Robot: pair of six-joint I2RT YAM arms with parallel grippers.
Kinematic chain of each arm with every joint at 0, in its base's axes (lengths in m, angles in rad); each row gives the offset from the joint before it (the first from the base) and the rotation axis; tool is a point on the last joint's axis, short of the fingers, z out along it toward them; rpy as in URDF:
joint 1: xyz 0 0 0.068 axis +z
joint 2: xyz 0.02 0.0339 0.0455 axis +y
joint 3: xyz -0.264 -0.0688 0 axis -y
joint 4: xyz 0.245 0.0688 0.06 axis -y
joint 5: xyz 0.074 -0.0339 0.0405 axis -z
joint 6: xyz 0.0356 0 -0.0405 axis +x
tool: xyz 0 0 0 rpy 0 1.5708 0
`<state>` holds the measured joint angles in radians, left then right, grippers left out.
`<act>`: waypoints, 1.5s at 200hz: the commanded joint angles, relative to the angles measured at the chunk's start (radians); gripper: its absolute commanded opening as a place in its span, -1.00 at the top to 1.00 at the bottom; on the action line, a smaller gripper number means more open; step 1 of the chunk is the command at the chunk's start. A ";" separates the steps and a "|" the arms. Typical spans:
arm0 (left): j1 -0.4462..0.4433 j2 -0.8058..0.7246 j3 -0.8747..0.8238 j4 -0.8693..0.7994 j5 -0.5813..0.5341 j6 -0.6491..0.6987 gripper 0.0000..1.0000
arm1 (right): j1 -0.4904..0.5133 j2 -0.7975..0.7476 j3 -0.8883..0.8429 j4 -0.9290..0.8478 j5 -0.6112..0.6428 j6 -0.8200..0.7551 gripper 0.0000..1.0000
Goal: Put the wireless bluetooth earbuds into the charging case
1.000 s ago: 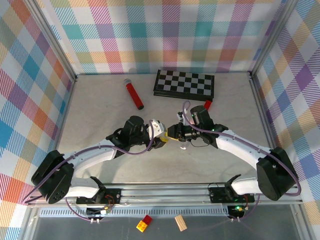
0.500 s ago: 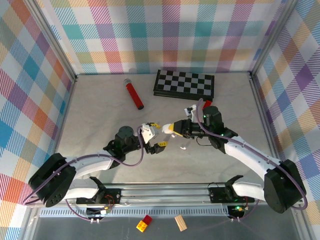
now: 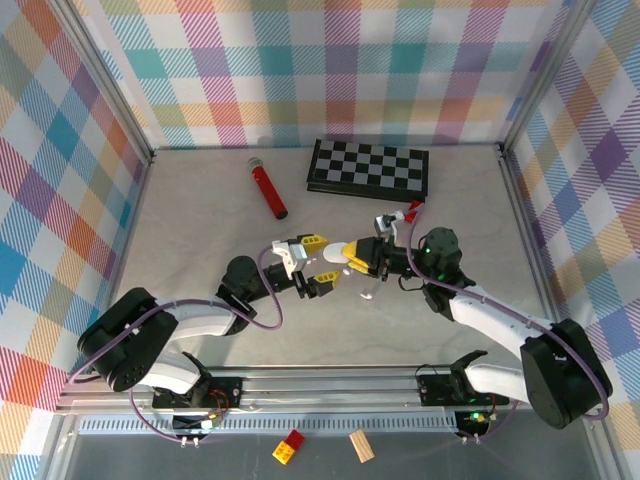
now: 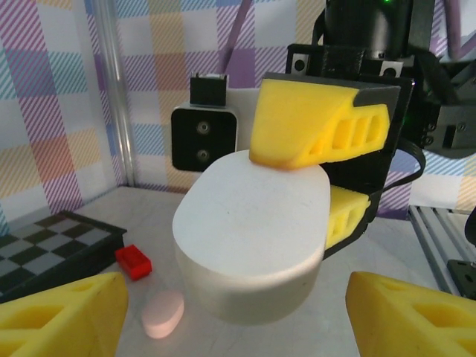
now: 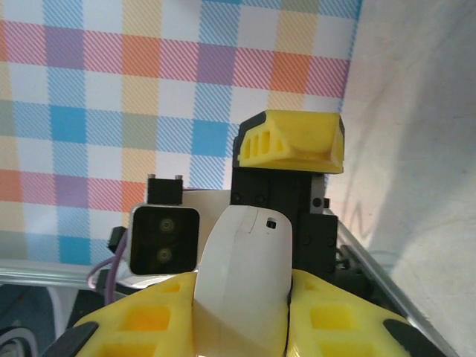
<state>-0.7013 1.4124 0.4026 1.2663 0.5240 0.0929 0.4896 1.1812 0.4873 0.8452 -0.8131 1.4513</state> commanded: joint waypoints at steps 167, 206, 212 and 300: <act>0.003 -0.008 0.103 0.077 0.141 -0.070 -0.08 | -0.005 0.024 -0.008 0.236 -0.064 0.198 0.99; 0.003 0.001 0.112 0.076 0.154 -0.078 0.01 | -0.005 0.026 -0.006 0.227 -0.066 0.194 0.99; 0.003 0.002 0.111 0.077 0.157 -0.078 0.03 | -0.005 0.027 -0.006 0.229 -0.064 0.194 0.99; 0.003 0.023 0.111 0.077 0.163 -0.072 0.00 | -0.004 0.020 0.011 0.244 -0.058 0.206 0.99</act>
<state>-0.7013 1.4300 0.4892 1.2926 0.6586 0.0189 0.4900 1.2209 0.4839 1.0538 -0.8722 1.6608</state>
